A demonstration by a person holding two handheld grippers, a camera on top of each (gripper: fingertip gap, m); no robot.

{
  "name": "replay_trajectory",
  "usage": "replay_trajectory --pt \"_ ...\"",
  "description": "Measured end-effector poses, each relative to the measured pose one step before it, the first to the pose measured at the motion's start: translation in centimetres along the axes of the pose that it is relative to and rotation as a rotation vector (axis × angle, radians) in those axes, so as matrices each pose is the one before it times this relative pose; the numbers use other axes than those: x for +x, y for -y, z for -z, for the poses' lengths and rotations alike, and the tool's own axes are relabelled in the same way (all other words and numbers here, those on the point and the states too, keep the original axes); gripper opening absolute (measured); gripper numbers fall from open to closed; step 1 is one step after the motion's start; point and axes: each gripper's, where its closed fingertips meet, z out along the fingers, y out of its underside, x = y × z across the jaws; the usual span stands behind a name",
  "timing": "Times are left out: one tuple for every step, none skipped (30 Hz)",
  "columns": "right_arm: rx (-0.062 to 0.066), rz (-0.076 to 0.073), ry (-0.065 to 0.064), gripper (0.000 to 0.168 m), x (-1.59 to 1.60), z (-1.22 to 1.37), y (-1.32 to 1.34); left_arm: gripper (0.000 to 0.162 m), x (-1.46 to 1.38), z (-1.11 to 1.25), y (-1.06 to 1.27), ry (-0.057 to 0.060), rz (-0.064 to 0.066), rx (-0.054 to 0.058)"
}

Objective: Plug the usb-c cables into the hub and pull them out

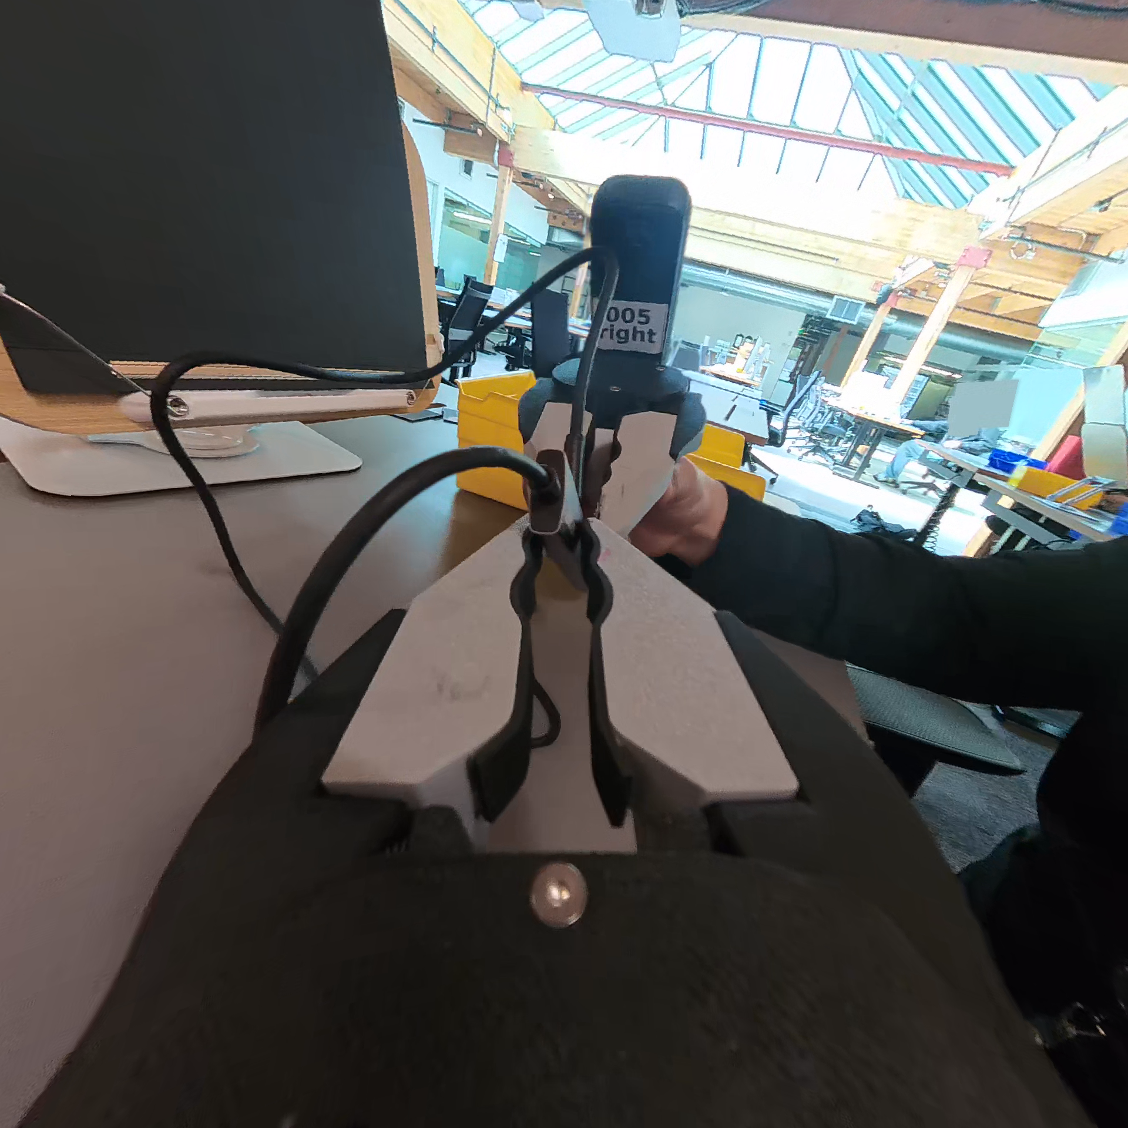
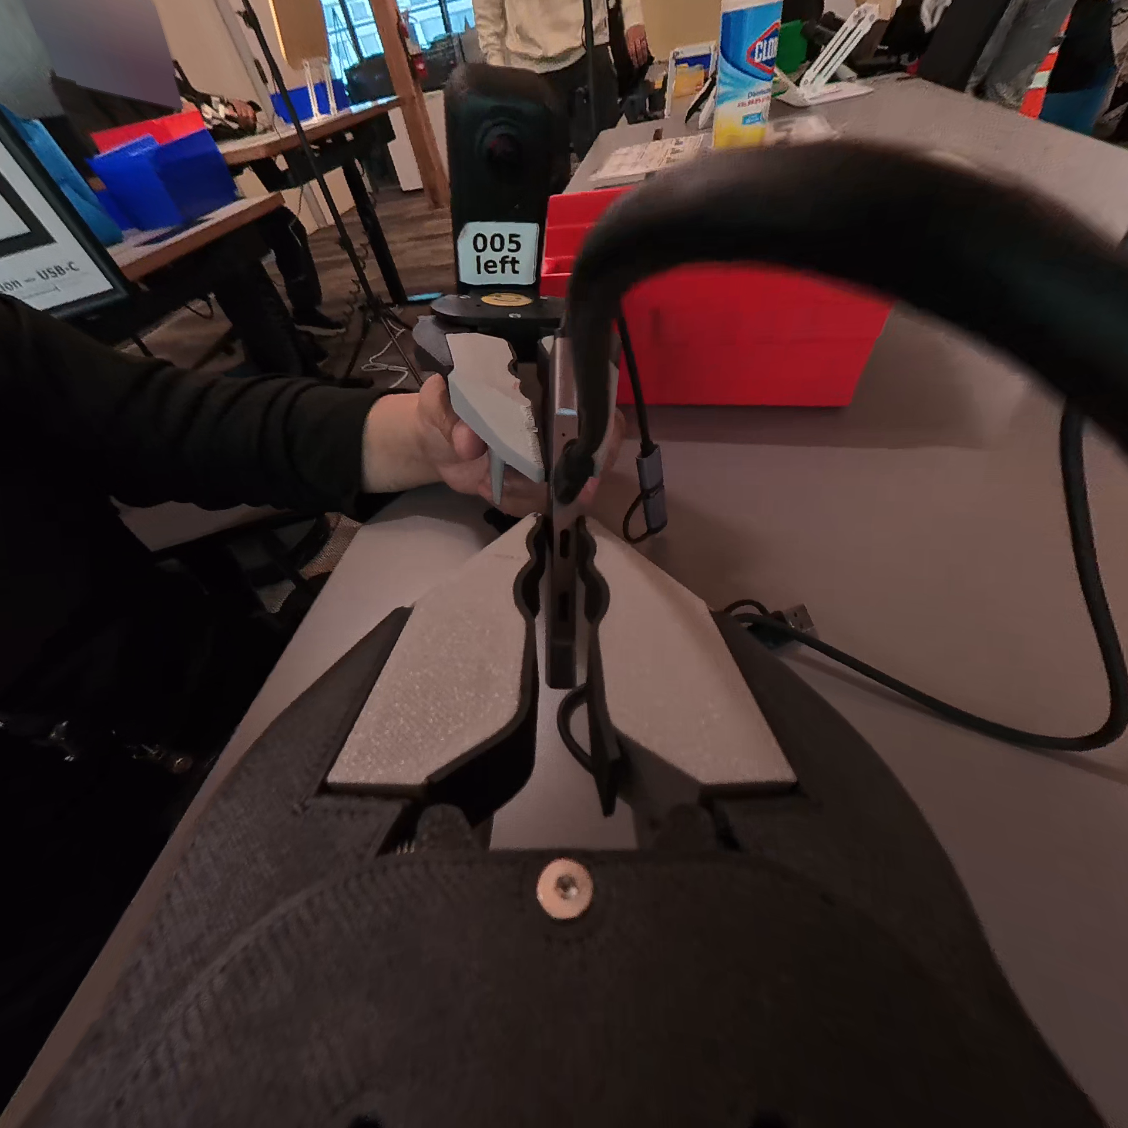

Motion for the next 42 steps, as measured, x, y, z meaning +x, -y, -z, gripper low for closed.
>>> replay_trajectory --pt "-0.0049 -0.0013 -0.0061 0.006 0.176 -0.128 -0.197 0.010 -0.220 -0.007 -0.117 0.0153 -0.0051 -0.0054" --pt "-0.0018 -0.0022 -0.0035 0.006 0.117 -0.112 -0.155 0.009 -0.061 -0.014 -0.183 0.0040 -0.0057 -0.0105" --pt "0.0059 -0.0081 0.0043 0.007 -0.007 -0.147 -0.026 0.008 0.087 -0.026 -0.175 -0.0092 -0.0023 -0.0124" --pt "0.0091 -0.0141 0.0074 0.007 -0.069 -0.177 0.089 0.008 0.029 -0.056 -0.138 -0.0042 0.0013 -0.0085" --pt "0.0034 -0.0079 0.0076 0.006 -0.100 -0.174 0.047 0.008 0.055 -0.117 -0.136 -0.0029 0.0030 -0.0048" --pt "-0.0058 0.0088 -0.0034 0.006 0.007 -0.073 -0.040 0.008 0.045 -0.101 -0.091 -0.0013 0.0031 -0.0023" --pt "-0.0079 0.0182 -0.0090 0.006 0.004 0.019 -0.040 0.009 -0.119 0.019 -0.002 0.0071 0.0019 0.0007" --pt "-0.0097 0.0163 -0.0117 0.006 0.043 0.048 -0.020 0.010 -0.070 -0.011 0.001 0.0040 0.0046 -0.0007" --pt "-0.0064 0.0135 -0.0172 0.006 0.136 0.133 0.049 0.010 -0.066 -0.052 0.012 0.0056 0.0016 0.0017" --pt "0.0041 0.0099 -0.0224 0.006 0.261 0.233 0.178 0.011 -0.178 -0.019 0.051 0.0150 -0.0062 0.0035" --pt "0.0152 0.0027 -0.0286 0.006 0.428 0.396 0.333 0.012 -0.266 0.071 0.091 0.0196 -0.0123 0.0055" --pt "0.0228 -0.0018 -0.0309 0.006 0.546 0.547 0.421 0.011 -0.226 0.169 0.177 0.0149 -0.0122 0.0099" --pt "0.0260 -0.0024 -0.0311 0.006 0.564 0.640 0.472 0.011 -0.239 0.247 0.323 0.0150 -0.0055 0.0187" --pt "0.0185 0.0042 -0.0332 0.005 0.539 0.632 0.410 0.011 -0.373 0.299 0.385 0.0210 -0.0005 0.0225" --pt "-0.0041 0.0116 -0.0296 0.005 0.418 0.503 0.146 0.010 -0.416 0.276 0.333 0.0225 -0.0006 0.0182" --pt "-0.0247 0.0140 -0.0282 0.005 0.346 0.315 -0.131 0.010 -0.375 0.193 0.208 0.0206 -0.0049 0.0085" --pt "-0.0330 0.0177 -0.0401 0.005 0.462 0.154 -0.281 0.010 -0.245 0.093 0.073 0.0161 -0.0115 0.0009" --pt "-0.0396 0.0189 -0.0465 0.005 0.520 0.007 -0.407 0.009 -0.114 0.014 -0.018 0.0125 -0.0176 -0.0038" --pt "-0.0433 0.0196 -0.0441 0.006 0.477 -0.089 -0.478 0.007 -0.102 -0.026 -0.088 0.0158 -0.0263 -0.0099" --pt "-0.0375 0.0192 -0.0440 0.006 0.443 -0.129 -0.391 0.005 -0.167 0.017 -0.098 0.0249 -0.0413 -0.0107" --pt "-0.0313 0.0123 -0.0361 0.007 0.331 -0.076 -0.156 0.002 -0.293 0.053 -0.134 0.0341 -0.0496 -0.0076" --pt "-0.0301 0.0074 -0.0191 0.007 0.073 0.034 0.107 0.000 -0.378 0.062 -0.142 0.0386 -0.0430 -0.0067" --pt "-0.0339 0.0126 -0.0128 0.005 -0.047 0.201 0.305 0.000 -0.280 0.052 -0.064 0.0295 -0.0296 -0.0029" --pt "-0.0411 0.0247 -0.0233 0.005 0.086 0.408 0.434 0.000 -0.092 0.041 -0.045 0.0117 -0.0128 -0.0005" --pt "-0.0466 0.0378 -0.0318 0.006 0.249 0.674 0.583 0.000 0.003 -0.020 -0.142 0.0003 0.0102 -0.0057" --pt "-0.0414 0.0389 -0.0332 0.006 0.414 0.980 0.836 0.000 0.039 -0.065 -0.152 -0.0110 0.0286 -0.0111" --pt "-0.0285 0.0320 -0.0284 0.006 0.537 1.303 1.103 0.001 -0.004 -0.017 -0.002 -0.0118 0.0294 -0.0043" --pt "-0.0155 0.0225 -0.0188 0.006 0.620 1.551 1.292 0.001 -0.278 0.066 0.047 0.0063 0.0200 0.0038" --pt "-0.0087 0.0098 -0.0135 0.006 0.771 1.731 1.331 0.000 -0.397 0.138 0.095 0.0150 0.0096 0.0071" --pt "-0.0064 0.0056 -0.0158 0.006 1.004 1.837 1.295 0.000 -0.323 0.144 0.110 0.0113 0.0077 0.0081" --pt "-0.0073 0.0085 -0.0120 0.006 1.104 1.876 1.217 0.000 -0.177 0.106 0.063 0.0025 0.0113 0.0060" --pt "-0.0080 0.0083 -0.0176 0.006 1.261 1.904 1.171 0.000 -0.042 0.058 0.004 -0.0042 0.0124 0.0021" --pt "-0.0109 0.0064 -0.0301 0.006 1.489 1.908 1.092 0.000 -0.021 0.020 -0.010 -0.0020 0.0062 -0.0002" --pt "-0.0120 0.0086 -0.0328 0.006 1.562 1.884 1.074 0.000 -0.032 0.005 -0.001 0.0034 -0.0019 0.0008" --pt "-0.0101 0.0111 -0.0344 0.006 1.619 1.818 1.016 0.000 0.045 -0.017 -0.013 0.0012 -0.0051 -0.0013" --pt "-0.0130 0.0048 -0.0431 0.006 1.811 1.748 0.882 0.000 0.070 -0.024 -0.027 -0.0009 -0.0055 -0.0023" --pt "-0.0105 -0.0037 -0.0470 0.006 1.934 1.690 0.792 0.000 0.044 -0.017 -0.019 0.0010 -0.0055 -0.0012" --pt "-0.0013 -0.0048 -0.0398 0.006 1.820 1.582 0.793 0.000 0.061 -0.020 -0.020 -0.0012 -0.0044 -0.0014" --pt "0.0066 -0.0038 -0.0393 0.006 1.767 1.497 0.803 0.000 0.034 -0.002 -0.013 -0.0010 -0.0022 -0.0013" --pt "0.0098 -0.0071 -0.0454 0.006 1.815 1.350 0.752 0.000 -0.002 -0.005 0.002 0.0003 -0.0008 -0.0005" --pt "0.0133 -0.0097 -0.0431 0.006 1.744 1.176 0.696 0.000 -0.003 0.002 0.008 0.0006 -0.0004 0.0006" --pt "0.0141 -0.0090 -0.0366 0.006 1.613 0.941 0.584 0.000 -0.029 0.001 -0.005 0.0013 0.0006 0.0002"
